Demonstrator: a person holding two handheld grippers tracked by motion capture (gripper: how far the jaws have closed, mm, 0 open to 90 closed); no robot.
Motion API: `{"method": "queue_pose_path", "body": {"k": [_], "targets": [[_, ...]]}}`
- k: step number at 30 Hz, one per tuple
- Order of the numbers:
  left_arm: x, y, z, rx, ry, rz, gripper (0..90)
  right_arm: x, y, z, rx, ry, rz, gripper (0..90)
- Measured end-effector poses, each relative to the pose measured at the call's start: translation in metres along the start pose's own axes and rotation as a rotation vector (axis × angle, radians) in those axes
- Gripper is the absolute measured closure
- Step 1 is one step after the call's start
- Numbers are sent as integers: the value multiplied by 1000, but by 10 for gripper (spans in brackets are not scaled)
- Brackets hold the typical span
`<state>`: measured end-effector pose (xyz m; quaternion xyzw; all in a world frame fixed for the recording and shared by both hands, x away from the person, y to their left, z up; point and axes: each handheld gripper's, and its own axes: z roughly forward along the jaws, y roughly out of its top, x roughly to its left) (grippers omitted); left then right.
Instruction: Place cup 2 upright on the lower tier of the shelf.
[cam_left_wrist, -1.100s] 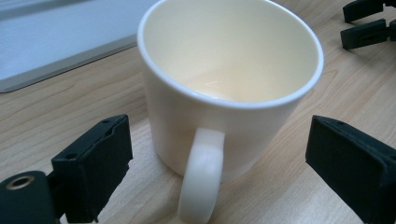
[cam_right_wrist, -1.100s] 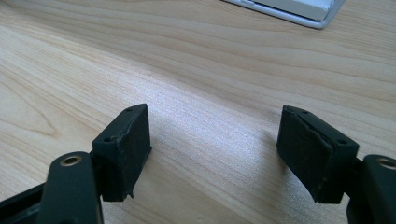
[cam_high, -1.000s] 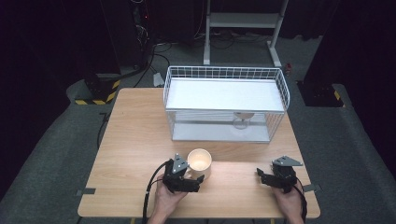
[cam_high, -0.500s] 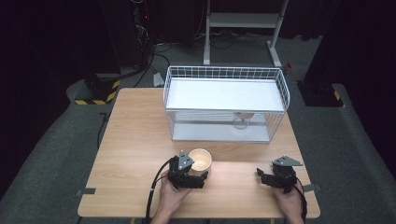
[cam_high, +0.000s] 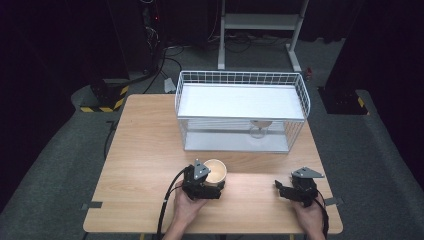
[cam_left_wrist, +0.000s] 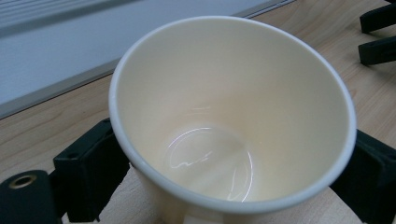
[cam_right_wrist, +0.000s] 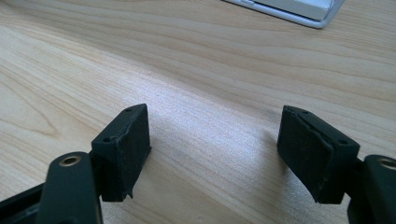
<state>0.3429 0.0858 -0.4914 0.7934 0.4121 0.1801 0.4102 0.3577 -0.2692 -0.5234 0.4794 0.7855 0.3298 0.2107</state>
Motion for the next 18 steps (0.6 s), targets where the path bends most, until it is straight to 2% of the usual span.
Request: {"method": "queue_pose_path", "body": {"k": [7, 12, 18], "targets": [[-1, 0, 4, 6, 11, 5, 78, 0, 0, 0, 0, -1, 0, 254], [-3, 0, 7, 7, 32, 30, 81, 0, 0, 0, 0, -1, -1, 254], [-5, 0, 7, 7, 42, 28, 87, 0, 0, 0, 0, 0, 0, 254]]}}
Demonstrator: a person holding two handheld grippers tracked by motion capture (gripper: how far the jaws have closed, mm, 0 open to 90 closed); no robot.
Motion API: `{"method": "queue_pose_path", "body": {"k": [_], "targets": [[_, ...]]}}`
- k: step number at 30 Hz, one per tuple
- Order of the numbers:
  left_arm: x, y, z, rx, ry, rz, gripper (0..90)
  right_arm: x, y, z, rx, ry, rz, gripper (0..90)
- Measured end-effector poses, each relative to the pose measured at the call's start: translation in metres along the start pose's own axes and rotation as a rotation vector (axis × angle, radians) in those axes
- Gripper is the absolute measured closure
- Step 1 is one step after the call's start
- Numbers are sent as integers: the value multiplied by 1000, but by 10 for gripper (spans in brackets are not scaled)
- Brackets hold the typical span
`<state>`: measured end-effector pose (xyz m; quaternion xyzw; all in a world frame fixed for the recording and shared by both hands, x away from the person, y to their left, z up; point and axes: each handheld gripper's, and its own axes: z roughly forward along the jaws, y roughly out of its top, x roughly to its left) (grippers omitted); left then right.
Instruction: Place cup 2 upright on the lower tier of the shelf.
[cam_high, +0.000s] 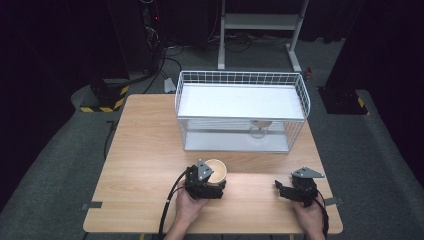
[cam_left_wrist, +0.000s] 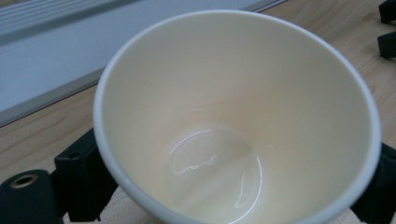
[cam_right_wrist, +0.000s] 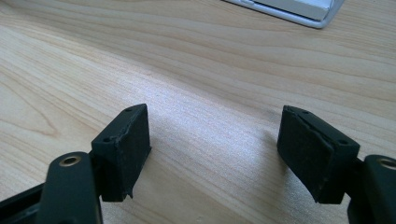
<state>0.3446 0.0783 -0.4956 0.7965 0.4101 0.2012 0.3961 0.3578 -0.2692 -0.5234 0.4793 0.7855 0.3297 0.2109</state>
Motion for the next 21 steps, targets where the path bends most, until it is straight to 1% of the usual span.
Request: {"method": "queue_pose_path", "body": {"k": [11, 16, 21], "targets": [[-2, 1, -2, 0, 17, 4, 90, 0, 0, 0, -1, 0, -2, 254], [0, 2, -3, -5, 15, -16, 91, 0, 0, 0, 0, 0, 0, 253], [3, 3, -3, -1, 13, -11, 92, 0, 0, 0, 0, 0, 0, 253]]}}
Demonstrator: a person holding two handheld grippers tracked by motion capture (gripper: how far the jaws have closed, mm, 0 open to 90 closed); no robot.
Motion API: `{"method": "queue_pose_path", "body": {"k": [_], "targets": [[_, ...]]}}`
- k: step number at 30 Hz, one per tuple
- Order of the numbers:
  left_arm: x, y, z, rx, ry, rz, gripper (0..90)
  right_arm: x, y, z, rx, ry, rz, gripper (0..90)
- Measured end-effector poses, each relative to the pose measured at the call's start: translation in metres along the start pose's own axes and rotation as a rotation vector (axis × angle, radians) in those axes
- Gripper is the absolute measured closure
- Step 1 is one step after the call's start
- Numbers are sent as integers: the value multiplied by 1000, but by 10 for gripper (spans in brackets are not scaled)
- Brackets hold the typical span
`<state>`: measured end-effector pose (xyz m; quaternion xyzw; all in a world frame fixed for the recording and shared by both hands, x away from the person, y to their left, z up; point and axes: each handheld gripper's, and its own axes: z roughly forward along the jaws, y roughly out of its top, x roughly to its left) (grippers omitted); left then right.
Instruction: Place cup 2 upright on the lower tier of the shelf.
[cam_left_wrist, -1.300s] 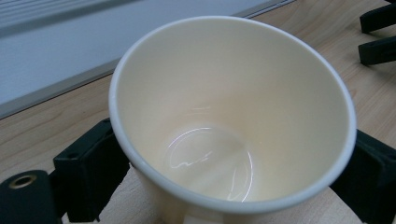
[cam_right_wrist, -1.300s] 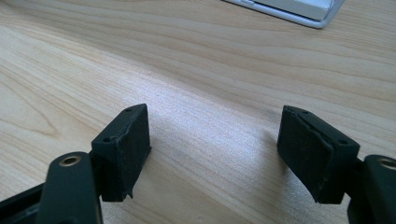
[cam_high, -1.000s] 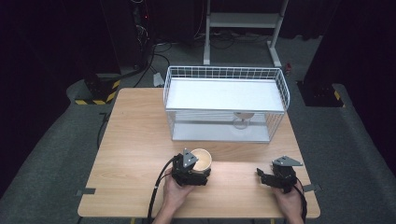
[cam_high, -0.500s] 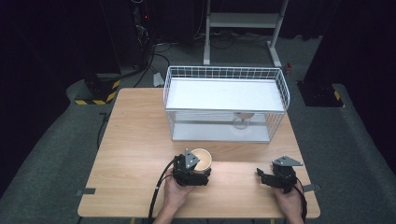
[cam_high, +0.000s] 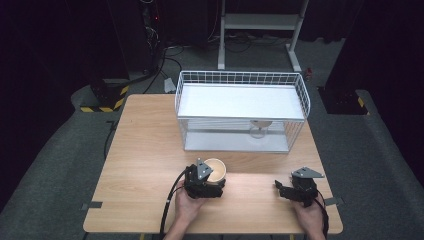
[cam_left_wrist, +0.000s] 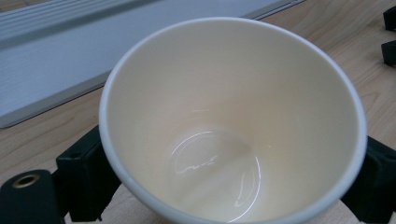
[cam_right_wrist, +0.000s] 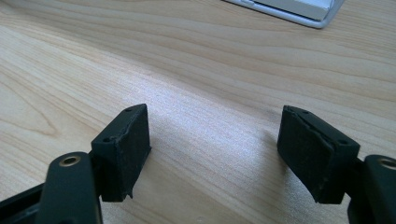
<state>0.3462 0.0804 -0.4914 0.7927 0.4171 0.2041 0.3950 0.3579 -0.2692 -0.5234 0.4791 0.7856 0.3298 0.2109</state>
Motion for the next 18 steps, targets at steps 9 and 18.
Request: {"method": "queue_pose_path", "body": {"k": [9, 18], "targets": [[3, 4, 0, 3, 9, -6, 93, 0, 0, 0, 1, 1, -2, 247], [7, 13, 2, 1, -12, -25, 94, 0, 0, 0, 2, 1, -1, 246]]}}
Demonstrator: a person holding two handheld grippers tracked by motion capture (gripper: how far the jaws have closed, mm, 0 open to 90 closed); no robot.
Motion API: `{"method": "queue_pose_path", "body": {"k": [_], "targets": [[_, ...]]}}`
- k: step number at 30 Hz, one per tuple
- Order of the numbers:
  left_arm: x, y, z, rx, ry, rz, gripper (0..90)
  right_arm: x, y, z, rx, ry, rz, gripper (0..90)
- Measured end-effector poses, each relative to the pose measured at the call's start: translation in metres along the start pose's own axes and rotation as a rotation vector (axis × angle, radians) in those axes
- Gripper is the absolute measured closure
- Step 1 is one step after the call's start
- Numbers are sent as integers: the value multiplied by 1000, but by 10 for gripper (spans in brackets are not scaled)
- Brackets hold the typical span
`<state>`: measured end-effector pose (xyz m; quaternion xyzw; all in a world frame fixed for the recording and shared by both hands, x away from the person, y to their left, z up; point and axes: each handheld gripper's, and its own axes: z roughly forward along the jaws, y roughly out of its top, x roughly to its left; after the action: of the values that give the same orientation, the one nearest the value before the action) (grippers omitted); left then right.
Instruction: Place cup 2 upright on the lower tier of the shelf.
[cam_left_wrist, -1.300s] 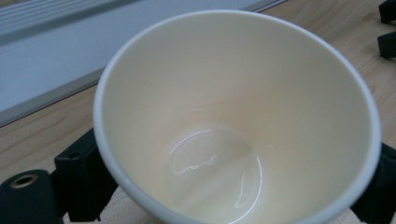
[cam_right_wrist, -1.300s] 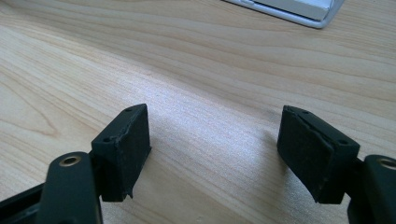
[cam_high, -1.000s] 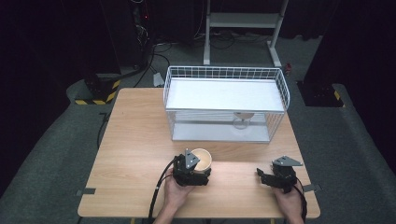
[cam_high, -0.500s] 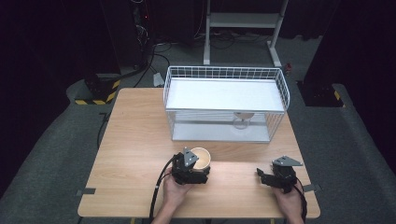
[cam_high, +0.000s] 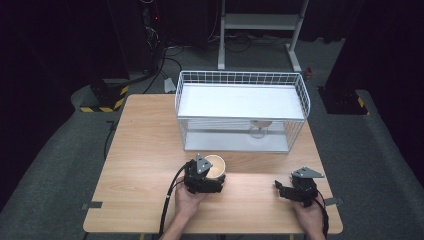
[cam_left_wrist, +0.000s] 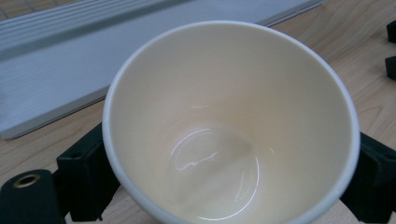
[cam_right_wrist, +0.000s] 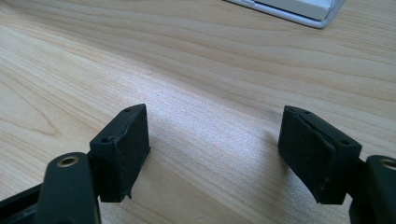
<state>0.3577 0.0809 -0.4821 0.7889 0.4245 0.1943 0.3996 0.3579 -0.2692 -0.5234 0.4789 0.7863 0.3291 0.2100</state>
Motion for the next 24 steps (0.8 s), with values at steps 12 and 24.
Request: {"method": "queue_pose_path", "body": {"k": [12, 24], "targets": [[5, 14, 4, -1, 15, -10, 95, 0, 0, 0, 0, 0, 0, 245], [19, 29, 11, 5, 43, -23, 95, 0, 0, 0, 0, 0, 0, 244]]}}
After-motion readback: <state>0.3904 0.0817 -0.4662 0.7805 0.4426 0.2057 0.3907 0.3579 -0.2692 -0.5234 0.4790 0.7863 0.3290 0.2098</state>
